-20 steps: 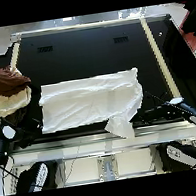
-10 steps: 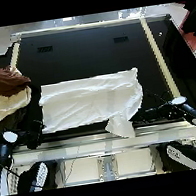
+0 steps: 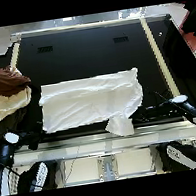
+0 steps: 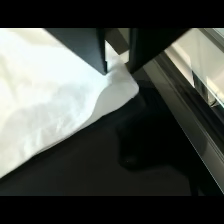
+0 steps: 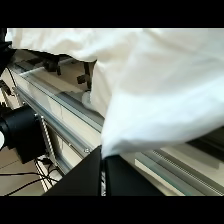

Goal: Fold the shirts.

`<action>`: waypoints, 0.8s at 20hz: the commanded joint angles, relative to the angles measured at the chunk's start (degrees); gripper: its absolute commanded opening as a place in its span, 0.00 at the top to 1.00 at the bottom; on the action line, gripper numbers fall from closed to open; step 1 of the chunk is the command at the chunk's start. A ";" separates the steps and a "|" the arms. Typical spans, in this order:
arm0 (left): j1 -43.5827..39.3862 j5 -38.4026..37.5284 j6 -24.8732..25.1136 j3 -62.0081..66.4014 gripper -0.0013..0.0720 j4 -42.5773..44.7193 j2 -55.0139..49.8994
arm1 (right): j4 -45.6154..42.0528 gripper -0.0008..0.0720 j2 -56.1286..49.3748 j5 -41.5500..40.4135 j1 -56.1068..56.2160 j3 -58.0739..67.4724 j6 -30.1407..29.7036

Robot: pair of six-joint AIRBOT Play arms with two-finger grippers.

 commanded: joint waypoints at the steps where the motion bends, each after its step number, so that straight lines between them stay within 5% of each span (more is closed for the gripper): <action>1: 0.07 1.97 3.72 -0.20 0.97 -0.59 -0.35 | 0.50 0.97 0.04 0.52 0.04 4.11 0.50; 7: 0.07 3.63 20.11 9.81 0.97 -7.85 2.25 | -1.57 0.97 2.54 6.32 0.04 16.94 4.63; 12: -0.07 0.57 26.12 19.93 0.97 -7.87 7.10 | -15.58 0.97 13.07 8.13 0.07 23.54 14.93; 16: -2.38 4.28 31.56 28.26 0.97 -7.96 2.89 | -16.00 0.98 13.55 1.86 0.98 24.41 15.45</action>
